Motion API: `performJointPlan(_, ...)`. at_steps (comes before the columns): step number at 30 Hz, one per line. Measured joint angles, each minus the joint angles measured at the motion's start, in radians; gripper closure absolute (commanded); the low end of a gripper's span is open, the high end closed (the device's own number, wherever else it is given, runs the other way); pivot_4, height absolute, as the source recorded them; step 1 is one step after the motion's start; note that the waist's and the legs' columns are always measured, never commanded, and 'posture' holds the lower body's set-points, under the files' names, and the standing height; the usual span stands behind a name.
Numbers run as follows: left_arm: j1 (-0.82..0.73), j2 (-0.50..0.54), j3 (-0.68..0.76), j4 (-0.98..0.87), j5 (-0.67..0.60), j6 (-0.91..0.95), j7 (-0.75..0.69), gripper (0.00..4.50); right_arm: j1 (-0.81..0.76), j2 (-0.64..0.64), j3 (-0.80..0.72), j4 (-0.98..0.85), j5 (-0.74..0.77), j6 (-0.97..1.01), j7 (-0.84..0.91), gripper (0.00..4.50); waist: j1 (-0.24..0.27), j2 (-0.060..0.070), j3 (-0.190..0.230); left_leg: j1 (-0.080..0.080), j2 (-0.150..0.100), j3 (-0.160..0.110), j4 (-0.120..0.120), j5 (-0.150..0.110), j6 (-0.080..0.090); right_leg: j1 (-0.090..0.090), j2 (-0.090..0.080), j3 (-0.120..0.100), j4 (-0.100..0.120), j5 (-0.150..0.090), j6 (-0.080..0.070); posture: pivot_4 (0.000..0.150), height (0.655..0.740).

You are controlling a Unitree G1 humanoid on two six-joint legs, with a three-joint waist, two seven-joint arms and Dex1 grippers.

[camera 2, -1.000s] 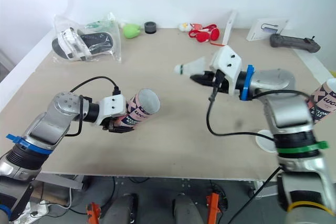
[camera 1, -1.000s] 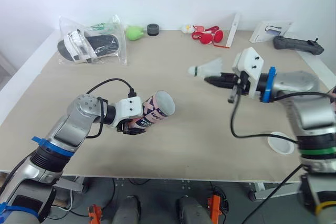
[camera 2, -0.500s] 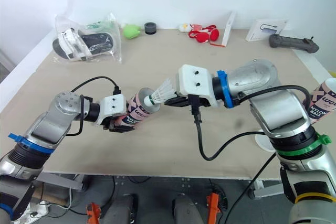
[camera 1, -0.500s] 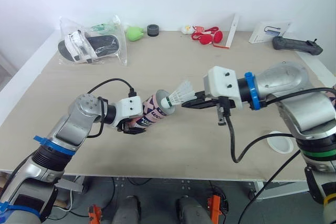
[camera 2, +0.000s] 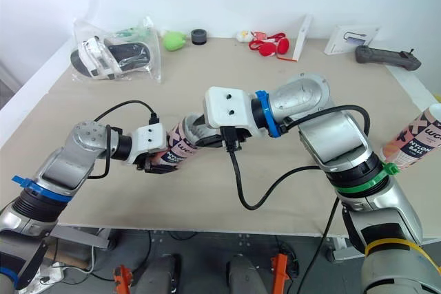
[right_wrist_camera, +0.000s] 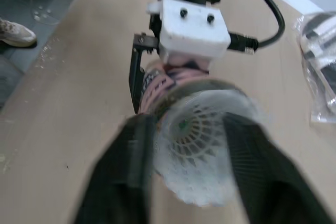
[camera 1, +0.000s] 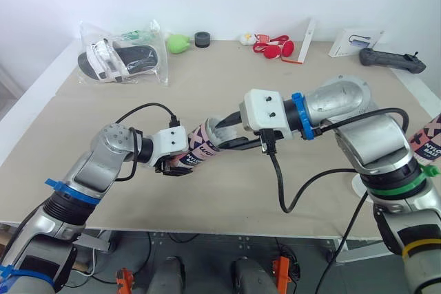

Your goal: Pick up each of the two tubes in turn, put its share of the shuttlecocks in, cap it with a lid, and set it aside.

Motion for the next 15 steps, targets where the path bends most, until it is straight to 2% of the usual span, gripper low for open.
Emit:
performJointPlan(1,0.001,0.0,0.0,-0.001,0.0,0.0,0.001,1.43,-0.004,0.0,0.0,0.0,0.004,0.001,0.006,0.49,0.0,0.0,0.0,0.0,0.0,0.0,0.0,0.0,0.0,0.0,0.0,0.0,0.0,0.0,0.0,0.15,0.74)
performJointPlan(2,0.001,0.0,0.0,-0.001,0.0,0.0,0.001,1.43,-0.007,0.0,0.0,0.0,0.008,0.001,0.009,0.05,0.0,0.0,0.0,0.0,0.0,0.0,0.0,0.0,0.0,0.0,0.0,0.0,0.0,0.0,0.0,0.15,0.74)
performJointPlan(3,0.002,0.0,0.0,-0.002,0.0,0.0,0.002,1.43,-0.014,0.0,0.0,0.003,0.012,0.002,0.016,0.05,0.0,0.0,0.0,0.0,0.0,0.0,0.0,0.0,0.0,0.0,0.0,0.0,0.0,0.0,0.0,0.15,0.74)
performJointPlan(5,0.003,0.0,0.0,-0.002,0.0,0.0,0.007,1.43,-0.035,0.0,-0.002,0.025,0.013,0.002,0.029,0.51,0.0,0.0,0.0,0.0,0.0,0.0,0.0,0.0,0.0,0.0,0.0,0.0,0.0,0.0,-0.001,0.15,0.74)
performJointPlan(6,0.003,0.0,0.0,-0.002,0.0,0.0,0.01,1.43,-0.044,0.0,-0.002,0.042,0.013,-0.002,0.033,1.08,0.0,0.0,0.0,0.0,0.0,0.0,0.001,0.0,0.0,0.0,0.0,0.0,0.0,0.0,-0.001,0.15,0.74)
performJointPlan(8,0.003,0.0,0.0,-0.002,-0.001,0.0,0.012,1.43,-0.06,0.004,-0.002,0.084,0.009,-0.013,0.04,1.9,0.0,0.0,0.0,0.0,0.0,0.0,0.001,0.0,0.0,0.0,0.0,0.0,0.0,0.0,-0.002,0.15,0.74)
performJointPlan(9,0.003,0.001,0.0,-0.002,0.0,0.0,0.012,1.43,-0.075,0.019,-0.002,0.132,-0.003,-0.031,0.048,2.6,0.0,0.0,0.0,0.0,0.0,0.0,0.001,0.0,0.0,0.0,0.0,0.0,0.0,-0.001,-0.003,0.15,0.74)
performJointPlan(10,0.003,0.001,0.0,-0.002,0.0,-0.001,0.012,1.43,-0.076,0.02,-0.002,0.133,-0.003,-0.032,0.048,2.6,-0.001,0.0,0.0,0.0,0.0,0.0,0.001,0.0,0.0,0.0,0.0,0.0,0.0,-0.001,-0.003,0.15,0.74)
performJointPlan(13,0.003,0.0,-0.001,-0.002,0.0,0.0,0.012,1.43,-0.107,0.088,0.035,0.228,-0.041,-0.079,0.053,3.87,-0.001,0.0,0.0,0.001,0.0,0.0,0.0,0.0,0.0,0.0,0.0,0.0,0.001,0.001,-0.001,0.15,0.74)
performJointPlan(14,0.003,-0.003,-0.001,-0.002,-0.001,-0.001,0.012,1.43,-0.109,0.104,0.049,0.244,-0.054,-0.092,0.053,4.43,-0.001,0.0,0.0,0.0,0.0,0.0,0.0,0.0,0.0,0.0,0.0,0.0,0.001,0.001,-0.001,0.15,0.74)
performJointPlan(15,0.003,-0.004,-0.001,-0.002,-0.001,-0.001,0.012,1.43,-0.109,0.114,0.062,0.256,-0.065,-0.102,0.054,4.43,0.0,0.0,0.0,0.0,0.0,0.0,0.0,0.0,0.0,0.0,0.0,-0.001,0.001,0.0,0.0,0.15,0.74)
